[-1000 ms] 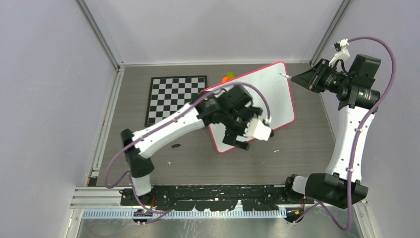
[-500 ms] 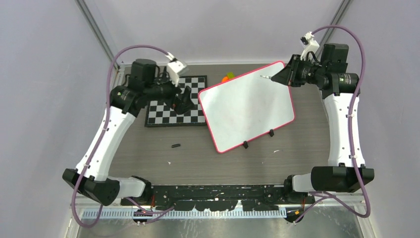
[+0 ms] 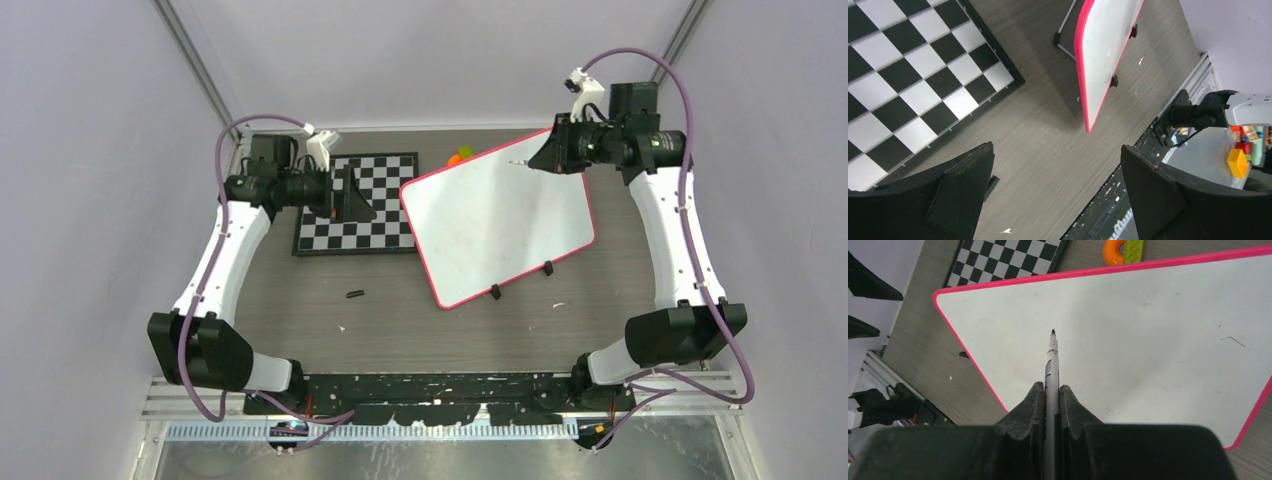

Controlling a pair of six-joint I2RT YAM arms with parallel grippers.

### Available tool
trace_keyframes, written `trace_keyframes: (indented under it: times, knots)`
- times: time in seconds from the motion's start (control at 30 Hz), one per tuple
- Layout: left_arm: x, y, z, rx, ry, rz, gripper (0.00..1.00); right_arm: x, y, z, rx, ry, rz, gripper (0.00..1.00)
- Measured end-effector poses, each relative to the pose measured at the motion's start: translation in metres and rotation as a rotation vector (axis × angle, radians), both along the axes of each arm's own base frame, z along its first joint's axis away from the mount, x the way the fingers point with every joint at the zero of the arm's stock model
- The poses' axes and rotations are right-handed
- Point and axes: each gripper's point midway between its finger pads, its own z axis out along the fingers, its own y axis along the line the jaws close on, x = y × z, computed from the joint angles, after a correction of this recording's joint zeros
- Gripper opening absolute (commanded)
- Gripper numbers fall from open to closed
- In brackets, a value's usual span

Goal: Write a sentence on the whiteboard

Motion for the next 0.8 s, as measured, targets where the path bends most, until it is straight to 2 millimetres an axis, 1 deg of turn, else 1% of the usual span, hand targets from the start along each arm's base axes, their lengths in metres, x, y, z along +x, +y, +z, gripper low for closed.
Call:
trace_keyframes:
  times: [0.1,0.17,0.27,0.37,0.43,0.47,0.53,0.57,0.67,0.73,0.8]
  knots:
    - [-0.008,-0.001,-0.02,-0.015,0.049,0.018,1.0,0.01,0.006,-0.01,-0.106,-0.013,0.013,0.0]
    - [-0.009,-0.002,-0.023,-0.027,0.056,0.018,1.0,0.013,0.01,-0.014,-0.182,-0.034,0.021,0.0]
    - [-0.001,-0.008,-0.012,-0.071,0.009,0.009,1.0,0.013,0.012,-0.015,-0.239,-0.056,0.022,0.0]
    - [0.01,-0.019,0.002,-0.118,-0.049,-0.001,0.98,0.015,0.006,-0.015,-0.266,-0.065,-0.002,0.0]
    - [0.016,-0.029,0.007,-0.138,-0.083,-0.018,0.96,0.015,0.005,-0.015,-0.27,-0.069,0.001,0.0]
    - [0.019,-0.038,0.009,-0.148,-0.098,-0.034,0.95,0.014,0.004,-0.014,-0.269,-0.07,0.008,0.0]
    - [0.023,-0.051,0.007,-0.156,-0.114,-0.064,0.93,0.01,0.006,-0.012,-0.26,-0.071,0.023,0.0]
    - [0.026,-0.059,0.004,-0.159,-0.121,-0.08,0.91,0.007,0.008,-0.01,-0.252,-0.073,0.036,0.0]
    - [0.039,-0.075,-0.01,-0.161,-0.106,-0.095,0.88,-0.006,0.016,-0.004,-0.21,-0.077,0.083,0.0]
    - [0.051,-0.08,-0.025,-0.155,-0.084,-0.085,0.86,-0.018,0.021,-0.002,-0.181,-0.068,0.116,0.0]
    - [0.063,-0.083,-0.038,-0.153,-0.059,-0.069,0.82,-0.028,0.026,0.001,-0.153,-0.06,0.149,0.0]
